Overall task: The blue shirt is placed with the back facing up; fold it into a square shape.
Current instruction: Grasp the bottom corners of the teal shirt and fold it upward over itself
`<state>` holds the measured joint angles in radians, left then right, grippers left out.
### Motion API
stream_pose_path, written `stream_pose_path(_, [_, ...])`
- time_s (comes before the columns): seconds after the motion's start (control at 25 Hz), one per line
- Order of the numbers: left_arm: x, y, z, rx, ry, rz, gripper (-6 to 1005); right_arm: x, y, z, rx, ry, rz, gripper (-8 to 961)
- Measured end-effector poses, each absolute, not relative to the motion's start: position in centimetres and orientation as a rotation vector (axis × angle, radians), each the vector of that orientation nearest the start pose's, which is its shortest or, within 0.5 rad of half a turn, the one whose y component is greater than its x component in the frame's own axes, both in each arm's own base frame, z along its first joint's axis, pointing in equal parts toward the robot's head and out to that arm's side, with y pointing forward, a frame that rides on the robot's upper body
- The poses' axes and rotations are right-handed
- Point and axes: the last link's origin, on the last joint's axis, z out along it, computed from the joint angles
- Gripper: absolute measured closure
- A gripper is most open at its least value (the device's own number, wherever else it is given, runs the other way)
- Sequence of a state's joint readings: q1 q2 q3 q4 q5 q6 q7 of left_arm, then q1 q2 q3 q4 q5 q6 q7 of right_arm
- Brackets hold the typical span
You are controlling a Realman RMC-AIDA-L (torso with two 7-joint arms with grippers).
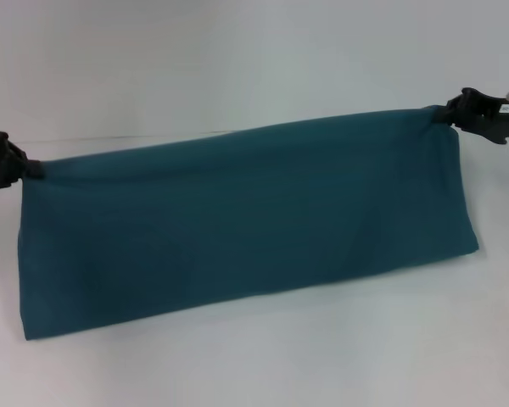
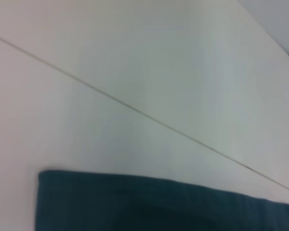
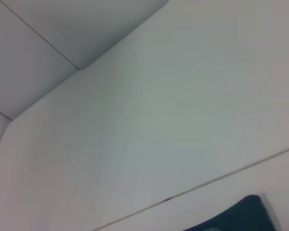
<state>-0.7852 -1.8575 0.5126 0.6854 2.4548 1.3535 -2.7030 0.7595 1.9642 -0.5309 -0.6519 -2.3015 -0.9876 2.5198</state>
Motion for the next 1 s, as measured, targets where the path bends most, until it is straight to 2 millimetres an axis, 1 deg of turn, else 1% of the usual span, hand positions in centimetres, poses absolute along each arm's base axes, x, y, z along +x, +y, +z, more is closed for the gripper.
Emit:
stream_pose_path(0.08, [-27.3,43.2,11.0,2.509,2.519,0.612,992,27.5,45.7,7.6,-1.753,1.634,0.624,909])
stream_pose_path(0.24, [-27.3,43.8,10.7,2.553,2.532,0.606,993,27.1,46.4,6.9,-1.734,1.607,0.61,909])
stream_pose_path(0.36, [-27.4,44.1,10.4,2.58,2.536,0.595,992,27.4,46.6,6.4,-1.709,1.593,0.589,909])
stream_pose_path(0.52, [-27.5,44.6,9.2,2.632,2.546,0.55,990,28.1,46.8,5.6,-1.668,1.582,0.552,909])
stream_pose_path(0.68, [-27.4,45.0,8.5,2.668,2.551,0.523,987,28.2,46.9,5.1,-1.662,1.561,0.53,909])
stream_pose_path(1.0, [-27.8,45.2,8.4,2.667,2.594,0.535,983,27.0,47.9,4.4,-1.69,1.446,0.468,909])
